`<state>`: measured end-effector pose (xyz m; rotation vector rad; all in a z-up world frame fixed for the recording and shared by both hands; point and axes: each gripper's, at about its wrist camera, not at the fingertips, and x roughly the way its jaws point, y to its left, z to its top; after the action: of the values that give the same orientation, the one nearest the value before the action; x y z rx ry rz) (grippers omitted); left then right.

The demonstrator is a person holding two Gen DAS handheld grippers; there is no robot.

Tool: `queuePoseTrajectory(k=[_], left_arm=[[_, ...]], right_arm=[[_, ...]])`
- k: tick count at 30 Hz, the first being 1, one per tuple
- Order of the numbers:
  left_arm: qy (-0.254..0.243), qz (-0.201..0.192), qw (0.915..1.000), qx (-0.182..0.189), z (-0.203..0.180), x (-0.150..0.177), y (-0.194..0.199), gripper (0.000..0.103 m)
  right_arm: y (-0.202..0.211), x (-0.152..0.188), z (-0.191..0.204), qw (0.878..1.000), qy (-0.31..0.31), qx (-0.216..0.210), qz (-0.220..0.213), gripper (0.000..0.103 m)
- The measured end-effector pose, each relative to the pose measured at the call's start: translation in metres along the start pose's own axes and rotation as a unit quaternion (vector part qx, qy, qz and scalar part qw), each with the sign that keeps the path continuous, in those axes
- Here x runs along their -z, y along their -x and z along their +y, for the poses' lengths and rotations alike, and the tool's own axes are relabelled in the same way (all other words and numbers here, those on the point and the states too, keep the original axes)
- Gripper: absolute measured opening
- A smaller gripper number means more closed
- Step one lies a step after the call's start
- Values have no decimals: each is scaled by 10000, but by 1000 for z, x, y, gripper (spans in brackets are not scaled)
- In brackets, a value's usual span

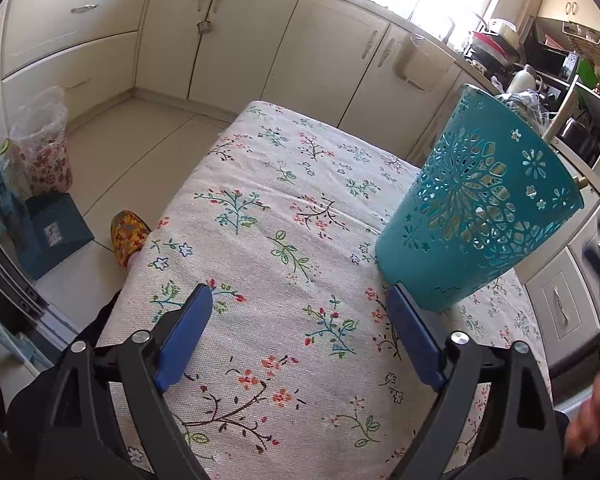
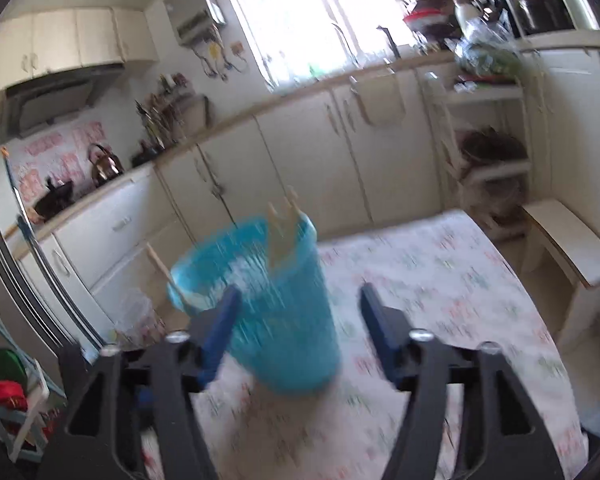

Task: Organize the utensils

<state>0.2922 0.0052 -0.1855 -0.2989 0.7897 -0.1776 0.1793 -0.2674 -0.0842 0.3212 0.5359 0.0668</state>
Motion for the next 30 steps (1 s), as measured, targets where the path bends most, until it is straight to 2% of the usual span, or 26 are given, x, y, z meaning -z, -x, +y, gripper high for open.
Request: queuePoseTrajectory(k=[6, 10, 17, 25, 28, 30], left_arm=[[-463, 44, 9985, -278, -15, 8, 23, 92], [-662, 88, 9970, -381, -21, 19, 45, 95], [-707, -157, 9962, -491, -24, 30, 105, 95], [-1026, -449, 9920, -588, -41, 30, 177, 95], [-1146, -800, 9874, -743, -46, 29, 205, 96], [-1105, -847, 9875, -742, -45, 25, 217, 96]], right_arm=[[0, 70, -34, 9877, -459, 703, 1319, 80], [2, 89, -39, 9813, -464, 905, 1634, 85], [26, 77, -8, 9878, -69, 746, 1362, 91], [81, 59, 38, 9929, 443, 468, 1001, 96], [101, 44, 53, 9934, 742, 592, 643, 96], [120, 34, 63, 9923, 979, 742, 138, 96]])
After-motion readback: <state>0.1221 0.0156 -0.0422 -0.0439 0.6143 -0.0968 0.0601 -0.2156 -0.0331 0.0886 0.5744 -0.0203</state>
